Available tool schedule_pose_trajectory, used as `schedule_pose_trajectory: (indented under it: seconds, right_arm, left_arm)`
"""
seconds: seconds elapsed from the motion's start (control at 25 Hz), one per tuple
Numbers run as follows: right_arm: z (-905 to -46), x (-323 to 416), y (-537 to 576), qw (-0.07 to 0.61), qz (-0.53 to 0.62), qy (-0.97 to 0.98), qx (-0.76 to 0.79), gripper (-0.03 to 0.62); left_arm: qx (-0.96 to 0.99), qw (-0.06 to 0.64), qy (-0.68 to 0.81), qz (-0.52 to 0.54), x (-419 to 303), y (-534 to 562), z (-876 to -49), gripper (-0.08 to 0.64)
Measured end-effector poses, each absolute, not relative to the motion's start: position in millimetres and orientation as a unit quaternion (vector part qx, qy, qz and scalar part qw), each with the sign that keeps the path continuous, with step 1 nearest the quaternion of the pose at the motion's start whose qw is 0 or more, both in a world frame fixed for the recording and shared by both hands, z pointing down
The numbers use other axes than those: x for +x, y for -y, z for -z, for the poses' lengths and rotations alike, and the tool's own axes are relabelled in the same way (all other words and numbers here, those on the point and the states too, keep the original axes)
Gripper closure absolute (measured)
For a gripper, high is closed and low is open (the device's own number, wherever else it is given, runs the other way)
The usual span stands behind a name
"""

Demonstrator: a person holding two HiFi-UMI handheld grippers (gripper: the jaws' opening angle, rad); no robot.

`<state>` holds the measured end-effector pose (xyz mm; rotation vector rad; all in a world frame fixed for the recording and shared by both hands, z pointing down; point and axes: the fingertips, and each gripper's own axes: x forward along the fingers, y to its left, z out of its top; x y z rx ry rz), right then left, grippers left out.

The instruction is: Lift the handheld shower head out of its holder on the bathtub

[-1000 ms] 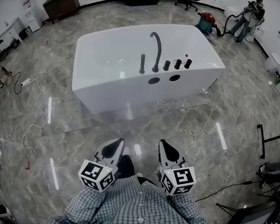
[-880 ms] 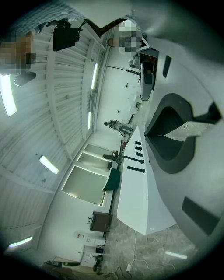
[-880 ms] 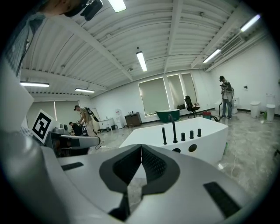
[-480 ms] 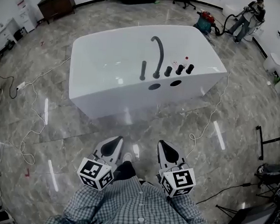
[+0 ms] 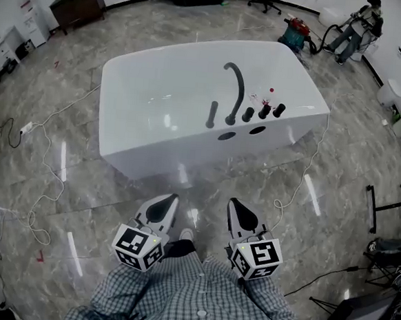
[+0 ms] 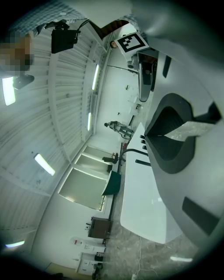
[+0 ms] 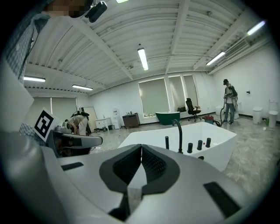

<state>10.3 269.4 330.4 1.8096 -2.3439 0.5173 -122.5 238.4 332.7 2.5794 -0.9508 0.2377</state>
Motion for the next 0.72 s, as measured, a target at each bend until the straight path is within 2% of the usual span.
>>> schedule_pose_trajectory:
  seconds: [0.72]
  right_arm:
    - [-331.7,5.5,-194.2,0.075,-0.171,0.759,0.624,0.575]
  left_arm:
    - [0.917,0.207,0.331,-0.086,-140.4,-171.6,-348.9,0.554]
